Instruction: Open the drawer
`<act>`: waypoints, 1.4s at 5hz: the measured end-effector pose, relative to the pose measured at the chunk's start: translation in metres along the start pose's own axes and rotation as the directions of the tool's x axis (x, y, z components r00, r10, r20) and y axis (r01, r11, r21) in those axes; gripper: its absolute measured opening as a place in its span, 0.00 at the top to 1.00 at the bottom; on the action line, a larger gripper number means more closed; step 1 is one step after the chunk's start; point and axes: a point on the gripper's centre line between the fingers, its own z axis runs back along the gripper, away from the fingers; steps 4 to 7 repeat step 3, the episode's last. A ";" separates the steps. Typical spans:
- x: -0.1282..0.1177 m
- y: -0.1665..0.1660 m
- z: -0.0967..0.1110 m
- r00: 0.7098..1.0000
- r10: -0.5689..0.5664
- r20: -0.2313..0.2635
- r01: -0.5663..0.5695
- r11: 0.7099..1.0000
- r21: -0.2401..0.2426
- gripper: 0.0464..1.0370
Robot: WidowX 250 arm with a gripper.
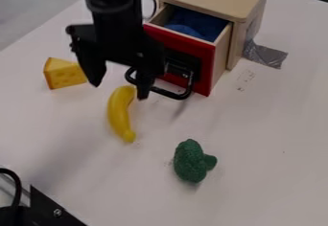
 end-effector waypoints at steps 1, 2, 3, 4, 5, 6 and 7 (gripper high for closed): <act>-0.004 0.002 -0.005 1.000 -0.025 -0.002 0.025 0.999 0.020 0.04; -0.004 0.002 -0.005 1.000 -0.025 -0.002 0.025 0.999 0.020 0.04; -0.003 0.002 -0.005 1.000 -0.024 0.000 0.024 1.000 0.019 0.04; -0.003 0.002 -0.005 1.000 -0.024 0.000 0.024 1.000 0.019 0.04; -0.003 0.002 -0.005 1.000 -0.024 0.000 0.024 1.000 0.019 0.04; -0.003 0.002 -0.005 1.000 -0.024 0.000 0.024 1.000 0.019 0.04; -0.003 0.002 -0.005 1.000 -0.024 0.000 0.024 1.000 0.019 0.04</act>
